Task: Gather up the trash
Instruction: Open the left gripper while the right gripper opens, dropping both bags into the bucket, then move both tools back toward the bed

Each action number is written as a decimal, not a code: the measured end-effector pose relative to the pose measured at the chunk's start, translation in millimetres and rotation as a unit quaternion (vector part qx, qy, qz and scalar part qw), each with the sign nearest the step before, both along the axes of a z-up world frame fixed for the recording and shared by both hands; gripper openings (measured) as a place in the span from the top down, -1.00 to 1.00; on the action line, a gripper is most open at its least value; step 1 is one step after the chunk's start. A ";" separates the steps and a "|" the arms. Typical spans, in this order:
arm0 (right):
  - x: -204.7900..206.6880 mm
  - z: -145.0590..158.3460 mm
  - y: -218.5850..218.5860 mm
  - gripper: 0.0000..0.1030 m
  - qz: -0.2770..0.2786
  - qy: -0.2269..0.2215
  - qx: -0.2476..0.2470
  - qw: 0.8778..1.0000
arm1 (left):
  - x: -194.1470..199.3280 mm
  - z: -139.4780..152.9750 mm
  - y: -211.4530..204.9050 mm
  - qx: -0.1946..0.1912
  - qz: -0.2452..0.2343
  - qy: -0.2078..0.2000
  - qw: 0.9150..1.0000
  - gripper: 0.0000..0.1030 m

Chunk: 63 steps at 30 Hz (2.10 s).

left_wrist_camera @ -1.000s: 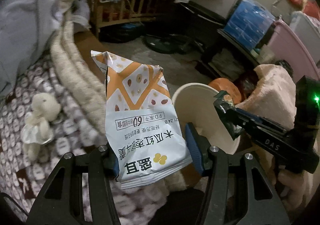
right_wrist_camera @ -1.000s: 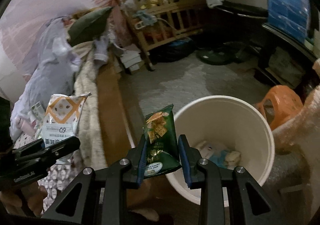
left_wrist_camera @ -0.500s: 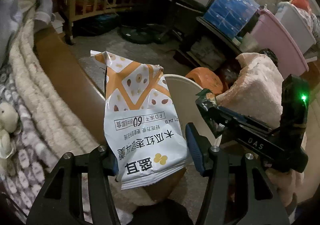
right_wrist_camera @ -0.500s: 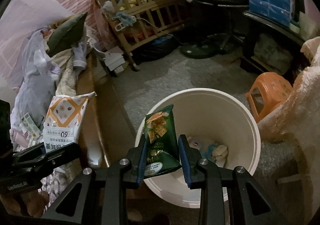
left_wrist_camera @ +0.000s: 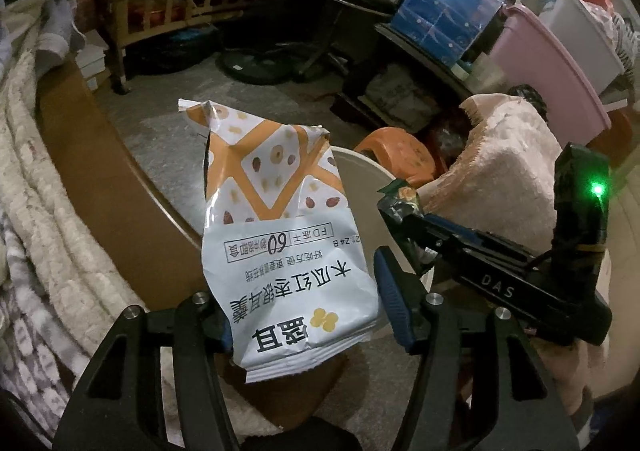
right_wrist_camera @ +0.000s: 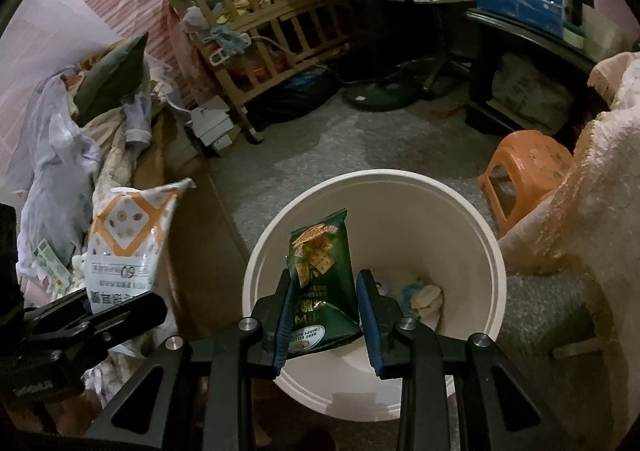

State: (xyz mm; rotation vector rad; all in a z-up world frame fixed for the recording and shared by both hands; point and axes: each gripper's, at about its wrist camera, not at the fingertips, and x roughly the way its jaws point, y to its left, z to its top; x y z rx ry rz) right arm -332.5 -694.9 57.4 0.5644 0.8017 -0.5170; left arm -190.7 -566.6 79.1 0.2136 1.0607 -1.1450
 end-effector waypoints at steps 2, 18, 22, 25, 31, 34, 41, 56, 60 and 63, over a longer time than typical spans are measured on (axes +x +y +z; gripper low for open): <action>-1.5 -0.6 -3.3 0.43 -0.006 0.001 0.001 1.000 | -0.4 -0.2 -2.2 -0.004 -0.004 0.004 1.000 -0.18; -0.7 -1.5 -3.9 -0.02 -0.020 -0.003 0.014 1.000 | 4.2 1.2 13.4 0.000 0.013 0.001 1.000 -0.49; 4.8 0.2 5.1 -0.02 -0.011 -0.004 0.012 1.000 | 10.3 3.5 26.8 0.003 0.032 -0.008 0.999 -0.49; 9.7 2.1 12.0 -0.02 -0.002 -0.004 0.011 1.000 | 15.7 5.4 38.7 0.005 0.049 -0.013 0.999 -0.49; 25.6 8.1 32.8 -0.03 0.020 -0.004 0.009 1.000 | 28.3 8.7 69.7 0.016 0.087 -0.031 0.996 -0.49; 34.7 11.7 45.6 -0.07 0.035 -0.006 0.007 0.999 | 35.8 11.0 94.1 0.021 0.115 -0.044 0.992 -0.49; 72.6 21.1 92.4 -0.11 0.096 -0.013 0.002 0.995 | 55.5 13.5 159.9 0.047 0.182 -0.081 0.979 -0.49; 174.1 19.5 222.7 -0.25 0.252 0.000 -0.004 0.968 | 106.1 1.0 367.8 0.055 0.358 -0.044 0.931 -0.49; 204.2 8.9 244.3 -0.25 0.269 0.011 0.006 0.963 | 115.5 -4.0 425.8 0.052 0.419 -0.030 0.906 -0.49; 225.3 2.5 255.7 -0.33 0.273 0.015 0.008 0.962 | 123.3 -11.1 465.9 0.048 0.469 -0.017 0.882 -0.49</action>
